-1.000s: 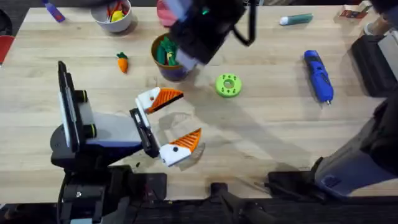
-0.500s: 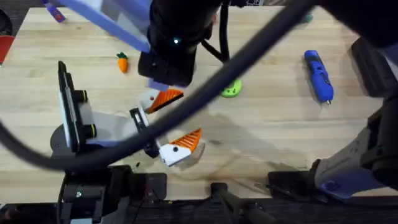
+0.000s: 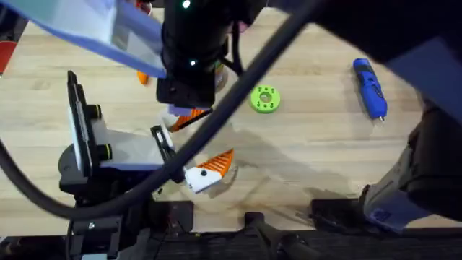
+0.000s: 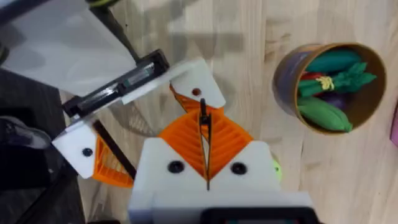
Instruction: Pick up the gripper from the table and insert it into the empty holder that is missing its gripper. Then pick up a screw, insert it into the mounting hole, and use the screwdriver to tighten it. Finally, clean up the table by picking up the vegetable and placing it into the bucket.
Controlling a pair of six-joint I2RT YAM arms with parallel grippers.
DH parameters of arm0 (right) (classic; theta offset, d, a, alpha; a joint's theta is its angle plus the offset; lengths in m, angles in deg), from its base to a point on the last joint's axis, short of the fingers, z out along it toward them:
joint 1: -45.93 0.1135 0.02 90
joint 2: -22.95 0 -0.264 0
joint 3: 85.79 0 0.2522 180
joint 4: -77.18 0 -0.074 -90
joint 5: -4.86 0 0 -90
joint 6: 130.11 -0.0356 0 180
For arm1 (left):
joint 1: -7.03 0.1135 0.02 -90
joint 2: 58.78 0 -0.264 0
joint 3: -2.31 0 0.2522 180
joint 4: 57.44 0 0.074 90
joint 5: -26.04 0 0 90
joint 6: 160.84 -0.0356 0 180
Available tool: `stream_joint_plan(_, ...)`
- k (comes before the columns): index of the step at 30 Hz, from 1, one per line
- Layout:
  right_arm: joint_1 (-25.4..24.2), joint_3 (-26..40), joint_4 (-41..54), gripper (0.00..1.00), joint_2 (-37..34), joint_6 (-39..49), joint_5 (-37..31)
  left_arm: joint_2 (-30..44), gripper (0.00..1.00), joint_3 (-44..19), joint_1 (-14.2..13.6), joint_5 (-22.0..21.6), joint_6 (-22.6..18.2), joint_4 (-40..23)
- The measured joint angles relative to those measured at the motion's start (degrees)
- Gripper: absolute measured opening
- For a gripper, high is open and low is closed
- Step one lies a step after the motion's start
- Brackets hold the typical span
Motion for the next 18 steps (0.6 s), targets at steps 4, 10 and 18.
stream_joint_plan(4, 0.4, 0.0, -0.1, 0.005, -1.0, 0.2, 0.0, 0.0, 0.985, 0.0, 0.0, 0.0, 0.0, 0.0)
stream_joint_plan(10, 0.7, 0.0, -0.1, 0.005, -1.4, 0.3, 0.0, 0.0, 0.985, 0.0, 0.0, 0.0, 0.0, 0.0)
stream_joint_plan(18, 0.7, 0.0, 0.0, 0.005, -1.4, 0.3, 0.0, 0.0, 0.986, 0.0, 0.0, 0.0, 0.0, 0.0)
